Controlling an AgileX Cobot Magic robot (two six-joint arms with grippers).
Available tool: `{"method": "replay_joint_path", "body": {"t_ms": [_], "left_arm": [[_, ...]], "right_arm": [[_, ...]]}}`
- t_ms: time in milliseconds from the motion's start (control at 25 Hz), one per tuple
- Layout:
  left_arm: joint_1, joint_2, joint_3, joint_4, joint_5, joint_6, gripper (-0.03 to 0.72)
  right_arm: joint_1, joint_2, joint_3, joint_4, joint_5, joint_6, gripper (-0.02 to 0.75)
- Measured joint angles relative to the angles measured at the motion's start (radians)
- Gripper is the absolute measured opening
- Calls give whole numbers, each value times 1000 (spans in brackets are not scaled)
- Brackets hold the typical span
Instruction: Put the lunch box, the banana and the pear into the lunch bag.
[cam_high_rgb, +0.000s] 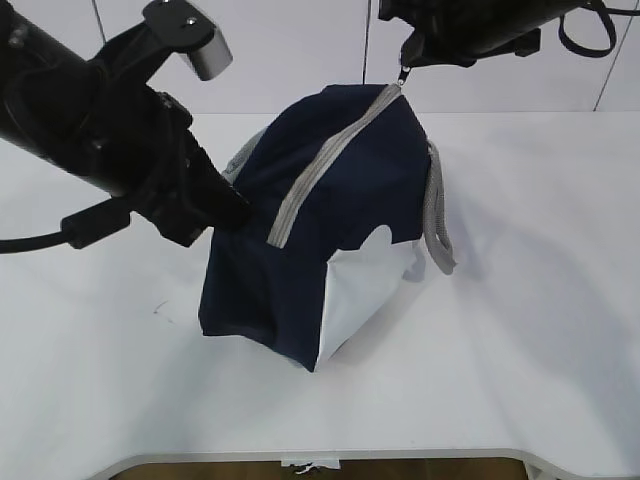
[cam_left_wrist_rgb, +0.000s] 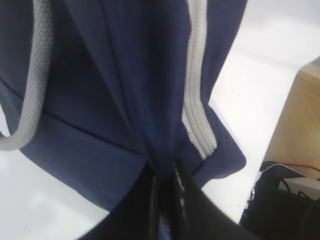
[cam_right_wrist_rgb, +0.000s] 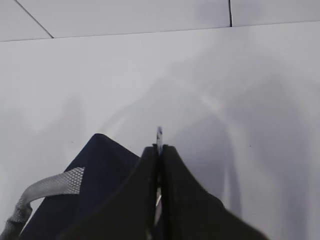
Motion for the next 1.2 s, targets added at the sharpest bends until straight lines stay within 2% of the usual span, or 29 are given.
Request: {"method": "replay_joint_path", "body": {"t_ms": [520, 800, 840, 960, 1080, 1200], "left_arm": [[0, 0, 0, 0, 8, 0, 0], [0, 0, 0, -15, 31, 0, 11], [0, 0, 0, -24, 34, 0, 26], [0, -2, 0, -47, 48, -14, 116], [0, -10, 0, -59, 48, -46, 257], [0, -23, 0, -66, 26, -119, 358]], "right_arm": [[-15, 74, -69, 9, 28, -4, 1], [-15, 74, -114, 146, 161, -110, 1], [-15, 74, -114, 146, 161, -110, 1], [-15, 74, -130, 246, 236, -161, 1], [-15, 74, -130, 265, 279, -179, 1], [-15, 74, -130, 289, 302, -195, 1]]}}
